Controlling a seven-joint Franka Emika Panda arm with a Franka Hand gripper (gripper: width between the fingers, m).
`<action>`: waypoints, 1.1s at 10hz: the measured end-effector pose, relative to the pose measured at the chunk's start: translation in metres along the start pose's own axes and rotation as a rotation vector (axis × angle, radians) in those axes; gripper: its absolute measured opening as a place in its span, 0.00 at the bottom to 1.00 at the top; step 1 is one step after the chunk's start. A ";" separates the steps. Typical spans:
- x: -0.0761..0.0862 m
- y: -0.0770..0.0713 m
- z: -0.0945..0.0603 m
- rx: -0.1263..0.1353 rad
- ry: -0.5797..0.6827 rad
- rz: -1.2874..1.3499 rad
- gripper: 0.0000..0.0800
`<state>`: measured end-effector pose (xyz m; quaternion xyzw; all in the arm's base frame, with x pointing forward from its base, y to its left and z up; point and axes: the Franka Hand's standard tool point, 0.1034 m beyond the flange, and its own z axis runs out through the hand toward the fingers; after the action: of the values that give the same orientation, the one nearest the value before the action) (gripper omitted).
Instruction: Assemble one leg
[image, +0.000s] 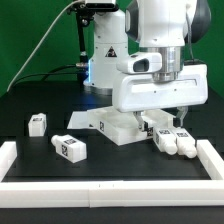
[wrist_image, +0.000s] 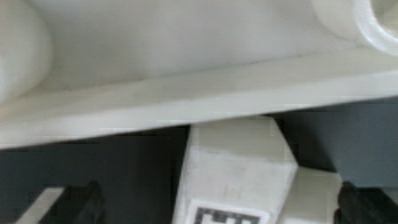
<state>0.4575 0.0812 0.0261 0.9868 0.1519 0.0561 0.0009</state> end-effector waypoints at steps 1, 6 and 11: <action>-0.002 -0.001 0.002 0.001 -0.004 -0.001 0.81; -0.013 -0.003 0.016 0.001 -0.024 -0.004 0.81; -0.013 -0.003 0.016 0.001 -0.025 -0.004 0.36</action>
Offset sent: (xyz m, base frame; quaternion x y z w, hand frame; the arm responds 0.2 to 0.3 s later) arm -0.0108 0.0025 -0.0113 -0.0014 0.0131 -0.0052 0.9999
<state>0.4462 0.0802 0.0087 0.9871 0.1540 0.0438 0.0026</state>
